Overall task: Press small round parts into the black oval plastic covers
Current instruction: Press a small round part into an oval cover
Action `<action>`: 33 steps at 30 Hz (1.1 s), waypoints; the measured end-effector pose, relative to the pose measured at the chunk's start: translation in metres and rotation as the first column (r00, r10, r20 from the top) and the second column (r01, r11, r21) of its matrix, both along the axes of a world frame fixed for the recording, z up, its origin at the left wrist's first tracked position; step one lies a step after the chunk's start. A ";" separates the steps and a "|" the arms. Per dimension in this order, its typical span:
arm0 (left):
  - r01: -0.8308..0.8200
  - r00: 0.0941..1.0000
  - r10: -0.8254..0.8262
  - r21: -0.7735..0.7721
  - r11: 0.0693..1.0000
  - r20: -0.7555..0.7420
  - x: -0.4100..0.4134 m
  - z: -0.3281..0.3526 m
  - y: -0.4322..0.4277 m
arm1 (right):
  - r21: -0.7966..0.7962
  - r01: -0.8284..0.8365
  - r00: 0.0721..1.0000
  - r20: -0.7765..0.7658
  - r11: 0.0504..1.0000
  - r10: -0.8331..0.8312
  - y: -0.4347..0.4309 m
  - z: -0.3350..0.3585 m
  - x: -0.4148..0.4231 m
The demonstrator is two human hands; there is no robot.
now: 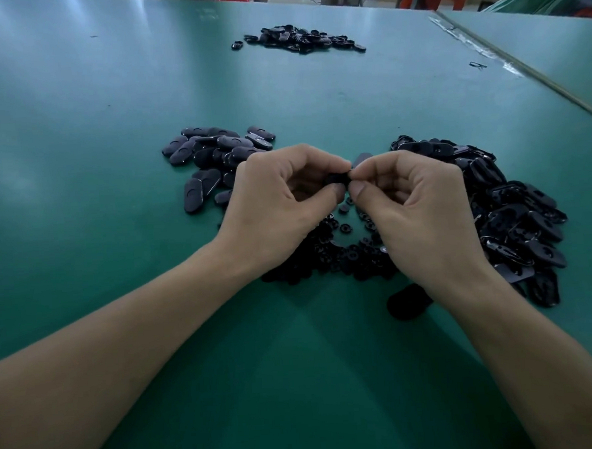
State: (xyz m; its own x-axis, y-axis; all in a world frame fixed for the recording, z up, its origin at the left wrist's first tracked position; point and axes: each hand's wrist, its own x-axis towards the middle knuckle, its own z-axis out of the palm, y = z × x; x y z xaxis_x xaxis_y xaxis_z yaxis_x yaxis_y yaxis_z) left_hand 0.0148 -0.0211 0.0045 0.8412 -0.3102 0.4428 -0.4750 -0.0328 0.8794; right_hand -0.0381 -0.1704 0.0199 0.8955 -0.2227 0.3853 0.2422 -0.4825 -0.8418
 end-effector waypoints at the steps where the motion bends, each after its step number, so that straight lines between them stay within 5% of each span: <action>1: -0.001 1.000 0.001 0.005 1.000 0.002 0.000 0.000 0.000 | -0.003 0.001 1.000 0.000 1.000 -0.001 0.000 0.000 0.000; 15: -0.045 0.999 0.044 0.029 0.999 0.010 0.002 0.000 0.000 | 0.009 -0.002 1.000 0.020 1.000 0.002 0.001 -0.001 -0.001; 21: -0.029 1.000 0.030 0.034 0.999 -0.011 0.002 0.000 0.000 | -0.111 0.070 0.997 0.053 0.991 -0.064 -0.005 -0.002 -0.001; 33: 0.047 0.994 -0.049 -0.030 0.998 -0.096 0.003 0.002 0.001 | 0.019 -0.089 0.995 0.053 0.996 0.088 -0.012 -0.001 0.002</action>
